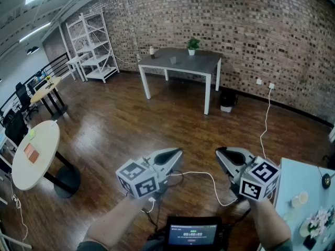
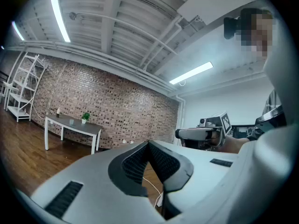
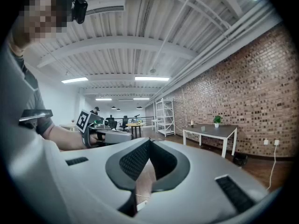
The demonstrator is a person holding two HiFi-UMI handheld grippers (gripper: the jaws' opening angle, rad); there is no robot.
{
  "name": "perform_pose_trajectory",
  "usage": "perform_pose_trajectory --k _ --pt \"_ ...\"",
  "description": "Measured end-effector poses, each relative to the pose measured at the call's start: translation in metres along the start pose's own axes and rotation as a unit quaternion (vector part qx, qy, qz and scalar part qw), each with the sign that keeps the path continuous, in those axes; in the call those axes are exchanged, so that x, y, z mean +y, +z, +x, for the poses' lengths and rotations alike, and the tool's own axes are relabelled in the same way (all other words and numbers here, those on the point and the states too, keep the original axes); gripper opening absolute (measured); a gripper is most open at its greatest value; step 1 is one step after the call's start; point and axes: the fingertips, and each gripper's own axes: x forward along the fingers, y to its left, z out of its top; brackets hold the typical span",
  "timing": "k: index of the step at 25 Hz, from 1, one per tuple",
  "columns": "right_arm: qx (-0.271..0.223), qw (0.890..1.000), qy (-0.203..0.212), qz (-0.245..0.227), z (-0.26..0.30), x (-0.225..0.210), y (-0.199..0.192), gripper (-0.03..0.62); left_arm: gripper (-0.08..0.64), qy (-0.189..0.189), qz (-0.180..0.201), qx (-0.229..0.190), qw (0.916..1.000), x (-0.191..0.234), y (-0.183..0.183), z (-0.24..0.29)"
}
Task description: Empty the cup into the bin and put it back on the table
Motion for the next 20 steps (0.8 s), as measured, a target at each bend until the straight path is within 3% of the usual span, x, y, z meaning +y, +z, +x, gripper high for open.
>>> perform_pose_trajectory --k 20 --pt "0.009 1.000 -0.027 0.005 0.139 -0.060 0.016 0.005 0.000 -0.003 0.035 -0.003 0.9994 0.153 0.038 0.023"
